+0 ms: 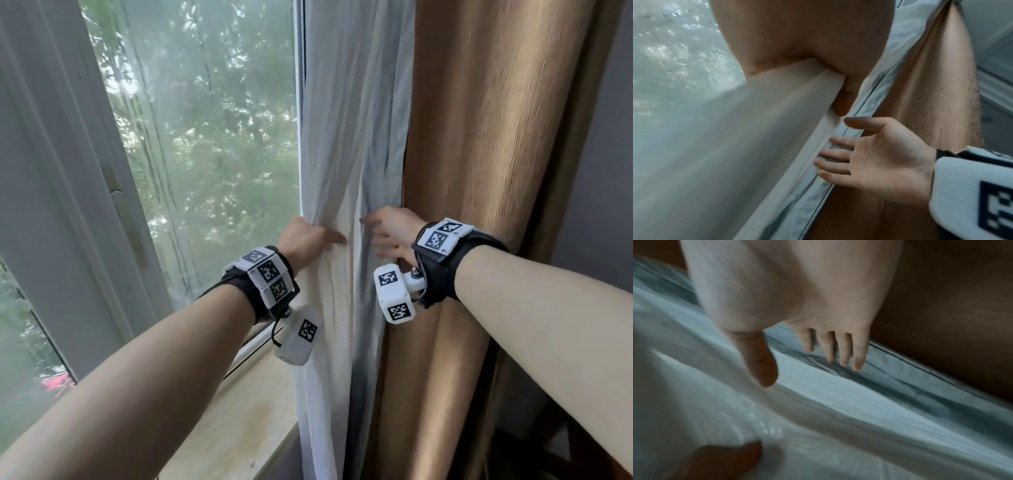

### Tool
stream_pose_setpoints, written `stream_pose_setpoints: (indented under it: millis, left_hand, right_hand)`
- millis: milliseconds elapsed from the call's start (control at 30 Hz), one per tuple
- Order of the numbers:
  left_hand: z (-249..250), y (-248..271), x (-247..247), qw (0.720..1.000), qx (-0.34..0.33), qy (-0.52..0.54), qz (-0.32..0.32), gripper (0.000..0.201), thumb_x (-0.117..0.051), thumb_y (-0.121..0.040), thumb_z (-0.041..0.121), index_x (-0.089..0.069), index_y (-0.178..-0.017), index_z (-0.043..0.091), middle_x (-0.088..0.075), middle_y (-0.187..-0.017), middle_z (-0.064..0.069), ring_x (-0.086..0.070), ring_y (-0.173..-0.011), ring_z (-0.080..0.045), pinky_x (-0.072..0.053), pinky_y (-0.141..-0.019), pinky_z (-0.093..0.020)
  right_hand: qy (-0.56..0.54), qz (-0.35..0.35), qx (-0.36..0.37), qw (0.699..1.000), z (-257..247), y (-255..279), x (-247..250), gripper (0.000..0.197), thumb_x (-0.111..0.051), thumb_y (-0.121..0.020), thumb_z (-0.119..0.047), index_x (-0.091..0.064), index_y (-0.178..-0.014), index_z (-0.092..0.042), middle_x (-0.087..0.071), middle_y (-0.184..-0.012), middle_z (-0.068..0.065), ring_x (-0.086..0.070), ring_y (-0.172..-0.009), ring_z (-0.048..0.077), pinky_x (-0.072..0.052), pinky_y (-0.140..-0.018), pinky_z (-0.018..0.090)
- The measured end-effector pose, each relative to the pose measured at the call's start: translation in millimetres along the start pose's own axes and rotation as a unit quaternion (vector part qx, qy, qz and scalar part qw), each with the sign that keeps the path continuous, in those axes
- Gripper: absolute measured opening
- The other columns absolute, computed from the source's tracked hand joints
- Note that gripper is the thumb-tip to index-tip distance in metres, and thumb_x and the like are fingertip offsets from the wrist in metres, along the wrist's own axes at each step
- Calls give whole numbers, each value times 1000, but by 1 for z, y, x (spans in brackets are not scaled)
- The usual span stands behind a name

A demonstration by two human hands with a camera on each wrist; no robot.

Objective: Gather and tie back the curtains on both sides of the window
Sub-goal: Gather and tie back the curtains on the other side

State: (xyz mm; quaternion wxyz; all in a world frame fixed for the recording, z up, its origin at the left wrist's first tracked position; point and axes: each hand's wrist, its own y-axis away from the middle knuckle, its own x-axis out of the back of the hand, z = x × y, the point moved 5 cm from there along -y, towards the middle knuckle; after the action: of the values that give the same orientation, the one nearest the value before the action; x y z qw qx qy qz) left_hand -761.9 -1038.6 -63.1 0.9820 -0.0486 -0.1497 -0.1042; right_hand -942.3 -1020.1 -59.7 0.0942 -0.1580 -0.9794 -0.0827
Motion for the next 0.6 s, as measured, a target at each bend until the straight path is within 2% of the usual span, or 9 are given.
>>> stream_pose_setpoints:
  millis: [100,133,200,233,300,333,400,467,600]
  left_hand:
    - [2,4,3,998,0,62,-9,44,-70,-49,13,-76,-91,0,-76,-97,-19,-72,-88,-39,-60,-88,-52]
    - [0,5,3,996,5,84,-14,50,-67,-47,11,-75,-95,-3,-76,-99,-24,-72,-89,-43,-59,-89,-56]
    - [-7,4,3,990,21,137,-34,53,-66,-54,8,-72,-104,-8,-73,-110,-30,-71,-96,-47,-57,-94,-62]
    - [-9,5,3,987,23,155,-40,46,-67,-62,6,-71,-106,-6,-73,-110,-30,-71,-94,-45,-56,-96,-62]
    - [-14,1,5,985,18,165,-42,37,-71,-74,12,-72,-108,-1,-74,-109,-26,-70,-91,-37,-57,-97,-57]
    - [-16,-2,7,986,8,162,-49,42,-74,-73,18,-73,-112,0,-75,-110,-24,-70,-90,-34,-59,-94,-51]
    - [-15,-5,9,986,-32,148,-73,47,-83,-73,20,-74,-117,3,-78,-105,-16,-73,-86,-25,-60,-79,-36]
    - [-15,-11,12,989,-68,107,-75,47,-90,-74,12,-73,-118,10,-80,-100,-5,-77,-85,-16,-58,-72,-25]
    - [-17,-20,14,992,-85,61,-65,86,-101,-52,13,-64,-129,11,-77,-113,-2,-74,-105,-16,-58,-84,-22]
  right_hand:
    - [9,-49,31,998,-10,3,-16,70,-71,-91,-15,-42,-154,-20,-37,-162,4,-35,-149,28,-36,-110,42]
    - [12,-63,34,997,-11,4,-23,74,-70,-90,-14,-40,-157,-22,-32,-165,5,-31,-152,28,-31,-118,44]
    - [9,-80,38,996,-13,8,-36,55,-67,-91,-14,-53,-143,-25,-39,-158,7,-40,-146,28,-30,-121,45]
    - [5,-81,37,996,-14,11,-42,44,-68,-88,-16,-60,-130,-25,-46,-151,6,-48,-135,27,-34,-117,41]
    - [-3,-83,38,996,-14,7,-49,51,-72,-70,-20,-68,-120,-17,-64,-131,7,-60,-112,26,-40,-103,38]
    - [-5,-82,45,996,-15,5,-51,52,-71,-66,-18,-72,-118,-10,-71,-119,9,-65,-104,27,-43,-100,37]
    - [16,-68,75,995,-20,4,-50,29,-70,-78,-6,-75,-106,-5,-77,-100,12,-70,-92,26,-50,-95,37]
    - [23,-57,91,994,-22,0,-47,17,-70,-87,3,-75,-102,-3,-78,-99,13,-73,-92,27,-59,-91,38]
    - [4,-79,94,992,-25,0,-49,11,-73,-87,6,-76,-87,-4,-79,-82,5,-73,-83,24,-59,-64,27]
